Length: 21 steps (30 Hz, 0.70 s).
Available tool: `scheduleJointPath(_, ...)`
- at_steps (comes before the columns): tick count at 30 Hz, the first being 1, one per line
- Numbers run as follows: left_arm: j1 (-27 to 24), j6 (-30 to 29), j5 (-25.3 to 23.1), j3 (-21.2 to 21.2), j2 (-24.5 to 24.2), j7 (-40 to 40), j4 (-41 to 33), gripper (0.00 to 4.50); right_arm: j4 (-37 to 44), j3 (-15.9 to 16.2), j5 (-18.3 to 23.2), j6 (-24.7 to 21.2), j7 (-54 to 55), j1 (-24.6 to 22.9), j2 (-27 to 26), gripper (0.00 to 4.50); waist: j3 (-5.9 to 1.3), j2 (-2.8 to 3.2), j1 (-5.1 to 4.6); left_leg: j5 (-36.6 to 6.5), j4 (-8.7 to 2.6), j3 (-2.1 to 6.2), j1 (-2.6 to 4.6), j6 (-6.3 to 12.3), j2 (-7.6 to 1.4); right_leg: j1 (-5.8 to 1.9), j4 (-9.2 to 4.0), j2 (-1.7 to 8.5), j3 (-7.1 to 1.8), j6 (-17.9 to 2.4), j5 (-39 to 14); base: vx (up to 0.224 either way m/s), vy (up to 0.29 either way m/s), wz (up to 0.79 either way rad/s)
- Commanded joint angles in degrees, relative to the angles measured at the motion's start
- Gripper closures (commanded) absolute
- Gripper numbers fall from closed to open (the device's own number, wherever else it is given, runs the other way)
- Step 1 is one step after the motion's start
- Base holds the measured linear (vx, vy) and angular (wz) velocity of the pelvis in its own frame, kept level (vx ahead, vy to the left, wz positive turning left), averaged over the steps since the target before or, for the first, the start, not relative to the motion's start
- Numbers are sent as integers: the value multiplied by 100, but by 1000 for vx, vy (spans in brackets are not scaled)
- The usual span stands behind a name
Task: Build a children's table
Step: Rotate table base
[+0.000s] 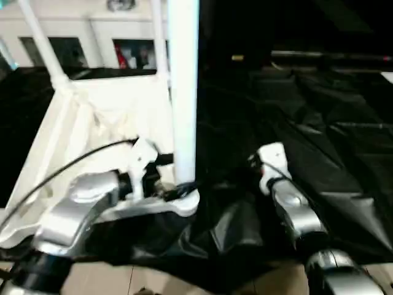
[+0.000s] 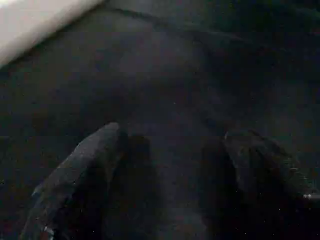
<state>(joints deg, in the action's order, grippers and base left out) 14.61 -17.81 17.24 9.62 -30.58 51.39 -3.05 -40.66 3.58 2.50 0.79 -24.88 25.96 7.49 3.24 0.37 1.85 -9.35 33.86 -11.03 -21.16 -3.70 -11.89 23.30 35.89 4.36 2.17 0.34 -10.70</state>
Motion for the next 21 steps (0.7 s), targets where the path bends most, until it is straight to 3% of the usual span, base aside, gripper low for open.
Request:
scheduleJointPath(1, -26, 84, -228, -30, -248, 140, 215, 12, 442, 290, 90, -135, -599, -13, 206, 79, -322, 8, 49, -2310, -462, 98, 55, -141, -77, -176, -541, 237, -181, -823, -2197, 0, 0, 0)
scheduleJointPath(3, 21, 17, -204, 89, -539, 580, 334, 12, 834, 430, 240, -219, -1215, -25, 438, 79, -310, -26, 70, -2355, -448, 82, 97, -150, -76, -130, -570, 243, -197, -780, -2431, 0, 0, 0)
scheduleJointPath(5, 37, 50, -231, 160, -641, 746, 379, 12, 948, 429, 270, -248, -1394, -23, 493, 79, -316, -4, 91, -2330, -454, 94, 103, -146, -77, -129, -563, 248, -202, -766, -2451, 0, 0, 0)
scheduleJointPath(10, 236, 49, -362, 405, -928, 1295, 797, 27, 1533, 740, 274, -603, -2485, -19, 943, 79, -352, 41, 165, -2066, -455, 74, 115, -145, -91, -158, -487, 222, -206, -1004, -1655, 0, 0, 0)
scheduleJointPath(13, 451, 191, -449, 470, -844, 1407, 1227, 46, 2013, 985, 471, -942, -3033, -51, 1230, 79, -367, 26, 202, -1808, -445, 61, 92, -107, -89, -205, -450, 239, -202, -1129, -1258, 0, 0, 0)
scheduleJointPath(14, 562, 164, -405, 486, -792, 1485, 1350, 49, 2190, 1070, 505, -1045, -3215, -64, 1335, 79, -372, 81, 232, -1778, -435, 59, 114, -106, -90, -204, -446, 237, -200, -1142, -1211, 0, 0, 0)
scheduleJointPath(15, 616, 182, -410, 509, -772, 1521, 1400, 61, 2245, 1100, 526, -1121, -3280, -63, 1364, 79, -370, 48, 230, -1752, -437, 52, 95, -113, -88, -215, -449, 234, -195, -1174, -1137, 0, 0, 0)
scheduleJointPath(16, 655, 185, -409, 521, -757, 1559, 1442, 61, 2279, 1103, 512, -1139, -3310, -65, 1372, 79, -372, 40, 237, -1743, -438, 55, 96, -116, -87, -220, -448, 239, -195, -1180, -1138, 0, 0, 0)
scheduleJointPath(17, 669, 186, -408, 526, -752, 1572, 1456, 94, 2291, 1104, 507, -1146, -3320, -65, 1375, 79, -367, 36, 238, -1771, -437, 54, 92, -125, -87, -218, -454, 249, -197, -1196, -1201, 0, 0, 0)
scheduleJointPath(19, 829, 202, -495, 603, -717, 1663, 1700, 95, 2421, 1135, 457, -1263, -3401, -77, 1399, 79, -363, 23, 252, -1802, -432, 53, 94, -133, -79, -215, -473, 256, -201, -1173, -1373, 0, 0, 0)
scheduleJointPath(21, 912, 175, -573, 677, -727, 1761, 1838, 110, 2519, 1169, 446, -1414, -3461, -88, 1431, 79, -366, 62, 261, -1827, -438, 66, 100, -170, -87, -212, -470, 264, -199, -1138, -1458, 0, 0, 0)
